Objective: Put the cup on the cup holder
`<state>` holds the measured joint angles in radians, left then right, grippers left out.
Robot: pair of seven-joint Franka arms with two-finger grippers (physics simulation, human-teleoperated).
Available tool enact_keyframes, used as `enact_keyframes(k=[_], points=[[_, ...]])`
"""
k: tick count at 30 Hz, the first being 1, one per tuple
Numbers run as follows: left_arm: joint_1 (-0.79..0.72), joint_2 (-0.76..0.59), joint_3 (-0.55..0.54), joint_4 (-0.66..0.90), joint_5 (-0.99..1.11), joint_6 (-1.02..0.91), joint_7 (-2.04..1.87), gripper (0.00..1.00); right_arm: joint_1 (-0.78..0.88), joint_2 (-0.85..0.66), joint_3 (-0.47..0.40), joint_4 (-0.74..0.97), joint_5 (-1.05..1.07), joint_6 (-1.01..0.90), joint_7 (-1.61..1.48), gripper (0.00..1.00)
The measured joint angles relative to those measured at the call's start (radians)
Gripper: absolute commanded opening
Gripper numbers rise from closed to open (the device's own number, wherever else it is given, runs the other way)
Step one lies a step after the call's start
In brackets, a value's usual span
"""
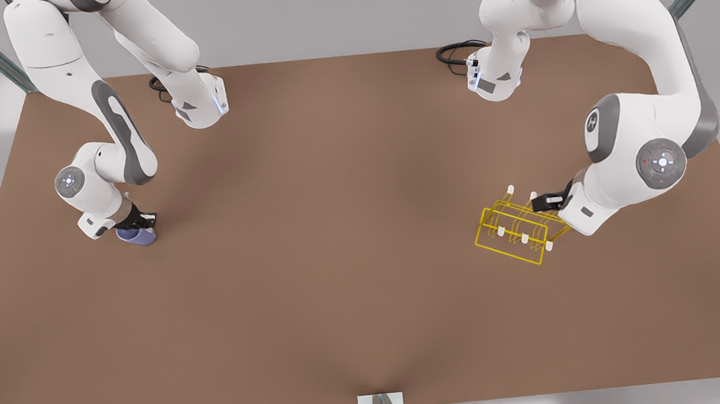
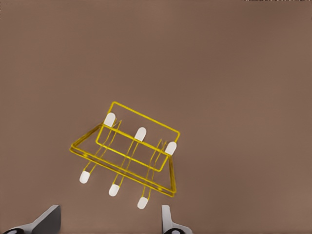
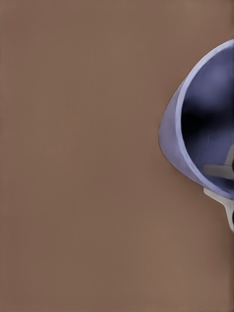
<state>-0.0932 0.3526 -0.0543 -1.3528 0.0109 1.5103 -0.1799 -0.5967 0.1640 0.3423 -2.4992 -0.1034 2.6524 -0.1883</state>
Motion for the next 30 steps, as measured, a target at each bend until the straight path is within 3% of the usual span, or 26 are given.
enact_keyframes(k=[12,16,20,23,26,30], points=[[0.015,0.004,0.003,0.001,0.000,-0.004,-0.011,1.00,-0.045,-0.068,0.060,0.013,-0.020,-0.037,-0.006,0.21],[-0.043,0.039,-0.004,0.036,-0.065,0.018,-0.086,1.00,-0.054,-0.058,0.165,0.154,0.002,-0.120,0.002,0.21],[-0.161,0.092,-0.004,0.155,-0.144,0.071,-0.315,1.00,0.167,0.027,0.193,0.390,0.082,-0.231,0.039,0.21],[-0.315,0.118,0.002,0.178,-0.144,0.124,-0.550,1.00,0.415,0.095,0.105,0.511,0.162,-0.281,0.074,0.21],[-0.356,0.112,0.004,0.193,-0.132,0.145,-0.774,1.00,0.504,0.185,0.095,0.557,0.267,-0.249,0.103,0.21],[-0.314,0.117,0.044,0.192,-0.115,0.155,-1.030,1.00,0.507,0.312,0.161,0.614,0.396,-0.157,0.132,0.21]])
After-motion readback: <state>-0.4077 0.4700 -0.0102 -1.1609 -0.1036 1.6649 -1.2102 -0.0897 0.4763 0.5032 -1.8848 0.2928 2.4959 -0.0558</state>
